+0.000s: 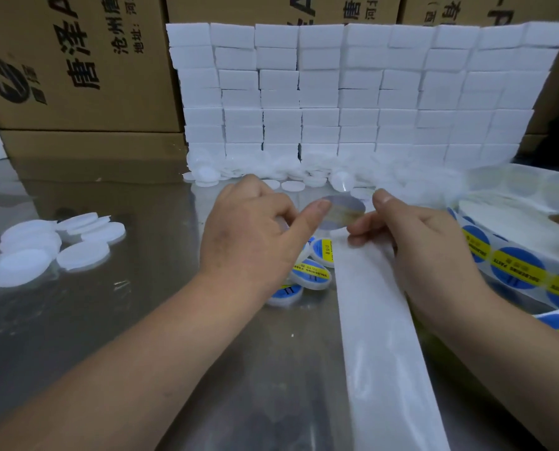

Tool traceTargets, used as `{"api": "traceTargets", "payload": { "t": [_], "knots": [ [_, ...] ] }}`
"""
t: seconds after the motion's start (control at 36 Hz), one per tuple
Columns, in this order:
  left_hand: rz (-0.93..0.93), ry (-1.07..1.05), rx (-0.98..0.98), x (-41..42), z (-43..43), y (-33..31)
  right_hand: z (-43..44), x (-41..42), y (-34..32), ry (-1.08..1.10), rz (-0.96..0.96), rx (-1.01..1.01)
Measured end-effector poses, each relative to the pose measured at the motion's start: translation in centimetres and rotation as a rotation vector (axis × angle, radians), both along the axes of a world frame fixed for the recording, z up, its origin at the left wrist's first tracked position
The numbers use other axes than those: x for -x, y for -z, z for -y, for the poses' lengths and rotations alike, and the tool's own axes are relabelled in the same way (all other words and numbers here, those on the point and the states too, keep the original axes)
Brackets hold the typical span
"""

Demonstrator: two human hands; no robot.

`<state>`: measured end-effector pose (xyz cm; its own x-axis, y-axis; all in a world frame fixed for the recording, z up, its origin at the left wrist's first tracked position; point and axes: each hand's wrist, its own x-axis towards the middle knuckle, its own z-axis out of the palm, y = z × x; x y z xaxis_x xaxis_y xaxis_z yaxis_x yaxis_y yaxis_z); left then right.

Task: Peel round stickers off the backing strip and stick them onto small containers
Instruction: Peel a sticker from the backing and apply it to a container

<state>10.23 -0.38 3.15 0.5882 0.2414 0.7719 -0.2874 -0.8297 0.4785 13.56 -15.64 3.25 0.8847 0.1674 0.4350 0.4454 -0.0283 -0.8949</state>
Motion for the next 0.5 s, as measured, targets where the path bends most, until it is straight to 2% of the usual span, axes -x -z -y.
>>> {"api": "traceTargets", "payload": {
  "t": [0.11,0.36,0.5],
  "knots": [
    [0.002,0.005,-0.025,0.1,0.2,-0.2,0.0,-0.1,-0.3,0.04,-0.069,-0.017],
    [-0.095,-0.06,-0.022,-0.1,0.2,-0.5,0.0,-0.2,-0.3,0.088,0.001,0.046],
    [-0.161,-0.036,0.103,-0.9,-0.2,-0.1,0.3,-0.6,-0.5,0.13,-0.02,-0.101]
  ]
}}
